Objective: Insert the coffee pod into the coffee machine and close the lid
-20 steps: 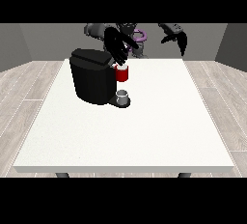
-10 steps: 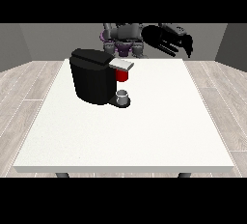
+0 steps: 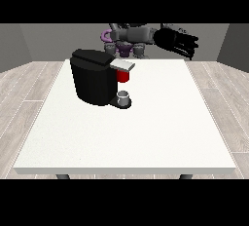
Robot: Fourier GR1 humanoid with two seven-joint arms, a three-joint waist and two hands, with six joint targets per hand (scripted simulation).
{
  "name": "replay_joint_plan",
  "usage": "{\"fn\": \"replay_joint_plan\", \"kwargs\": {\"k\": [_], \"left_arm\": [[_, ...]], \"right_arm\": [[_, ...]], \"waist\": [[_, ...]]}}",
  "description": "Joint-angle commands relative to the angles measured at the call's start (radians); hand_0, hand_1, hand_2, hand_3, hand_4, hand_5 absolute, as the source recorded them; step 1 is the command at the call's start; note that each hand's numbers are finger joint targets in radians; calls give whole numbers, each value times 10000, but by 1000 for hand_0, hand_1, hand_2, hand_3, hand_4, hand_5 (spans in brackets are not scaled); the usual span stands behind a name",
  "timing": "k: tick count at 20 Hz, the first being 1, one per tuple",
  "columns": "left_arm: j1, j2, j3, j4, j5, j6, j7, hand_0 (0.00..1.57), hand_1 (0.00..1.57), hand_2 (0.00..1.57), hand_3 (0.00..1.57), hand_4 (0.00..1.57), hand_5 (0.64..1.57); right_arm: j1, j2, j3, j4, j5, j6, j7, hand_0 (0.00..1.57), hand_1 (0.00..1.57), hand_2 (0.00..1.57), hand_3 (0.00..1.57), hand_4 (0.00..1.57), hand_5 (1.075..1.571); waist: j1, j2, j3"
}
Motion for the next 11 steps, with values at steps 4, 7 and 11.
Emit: {"fn": "replay_joint_plan", "kwargs": {"k": [4, 7, 11], "left_arm": [[938, 59, 179, -20, 191, -26, 95, 0, 0, 0, 0, 248, 1571], [1497, -200, 33, 61, -119, 363, -208, 0, 0, 0, 0, 266, 1571], [2036, 389, 808, 887, 144, 203, -677, 0, 0, 0, 0, 266, 1571]], "right_arm": [[759, 1388, 641, 155, -227, 141, -1073, 0, 0, 0, 0, 0, 1571], [1236, 2103, 1123, 38, -21, -129, -1776, 0, 0, 0, 0, 219, 1571], [2487, 2733, 2061, -568, -427, -254, -2307, 0, 0, 0, 0, 259, 1571]], "waist": [[-835, -1173, -6], [-1282, -1445, -6], [-2247, -2032, -7]]}}
